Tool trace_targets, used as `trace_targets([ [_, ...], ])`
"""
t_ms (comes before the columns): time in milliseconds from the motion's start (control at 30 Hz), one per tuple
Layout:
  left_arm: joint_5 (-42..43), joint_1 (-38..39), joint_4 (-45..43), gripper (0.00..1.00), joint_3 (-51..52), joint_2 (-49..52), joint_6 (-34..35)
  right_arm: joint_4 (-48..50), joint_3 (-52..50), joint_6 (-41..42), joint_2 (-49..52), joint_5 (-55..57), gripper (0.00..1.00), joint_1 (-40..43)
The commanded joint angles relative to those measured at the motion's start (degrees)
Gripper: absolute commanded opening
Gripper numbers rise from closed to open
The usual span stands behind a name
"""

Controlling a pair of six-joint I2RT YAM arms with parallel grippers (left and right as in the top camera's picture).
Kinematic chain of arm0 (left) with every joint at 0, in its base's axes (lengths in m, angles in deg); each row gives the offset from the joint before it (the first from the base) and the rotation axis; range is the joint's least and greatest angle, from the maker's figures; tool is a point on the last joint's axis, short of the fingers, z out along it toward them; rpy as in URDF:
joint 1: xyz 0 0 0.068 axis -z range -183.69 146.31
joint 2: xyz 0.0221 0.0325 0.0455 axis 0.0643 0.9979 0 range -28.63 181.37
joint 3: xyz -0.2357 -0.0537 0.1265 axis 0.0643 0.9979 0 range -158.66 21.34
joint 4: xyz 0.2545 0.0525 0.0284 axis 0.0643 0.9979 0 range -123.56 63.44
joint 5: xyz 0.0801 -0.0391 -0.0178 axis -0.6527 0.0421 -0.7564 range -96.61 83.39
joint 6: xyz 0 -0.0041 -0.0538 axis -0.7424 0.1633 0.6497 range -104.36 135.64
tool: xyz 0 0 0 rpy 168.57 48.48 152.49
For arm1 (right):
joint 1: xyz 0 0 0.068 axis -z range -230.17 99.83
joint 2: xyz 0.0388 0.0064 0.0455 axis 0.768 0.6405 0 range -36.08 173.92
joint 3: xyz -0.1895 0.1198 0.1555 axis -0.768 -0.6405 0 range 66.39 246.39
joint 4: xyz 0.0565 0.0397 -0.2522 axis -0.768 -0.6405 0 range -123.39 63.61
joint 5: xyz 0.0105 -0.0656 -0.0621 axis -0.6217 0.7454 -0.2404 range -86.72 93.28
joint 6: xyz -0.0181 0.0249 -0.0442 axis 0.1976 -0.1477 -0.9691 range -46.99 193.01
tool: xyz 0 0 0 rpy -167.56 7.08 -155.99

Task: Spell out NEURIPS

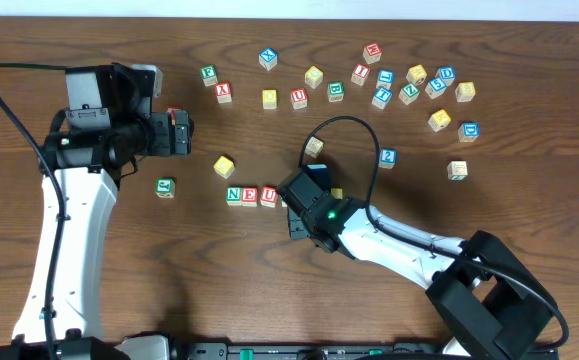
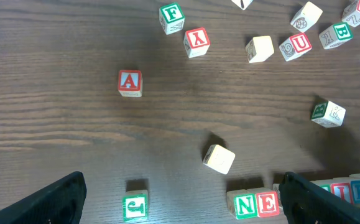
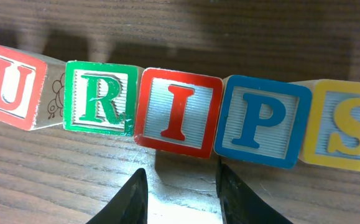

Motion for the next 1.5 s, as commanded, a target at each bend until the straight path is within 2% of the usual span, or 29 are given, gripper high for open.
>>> trace_targets([
  [0, 0.74, -0.13, 0.09, 0.97, -0.92, -0.2, 0.37, -0.15, 1.14, -0.68, 0.48, -0.04, 0.31, 0.26],
  [1467, 0.74, -0.13, 0.22, 0.98, -0.92, -0.2, 0.37, 1.33, 1.11, -3.3, 0.48, 2.73, 0.29, 0.26],
])
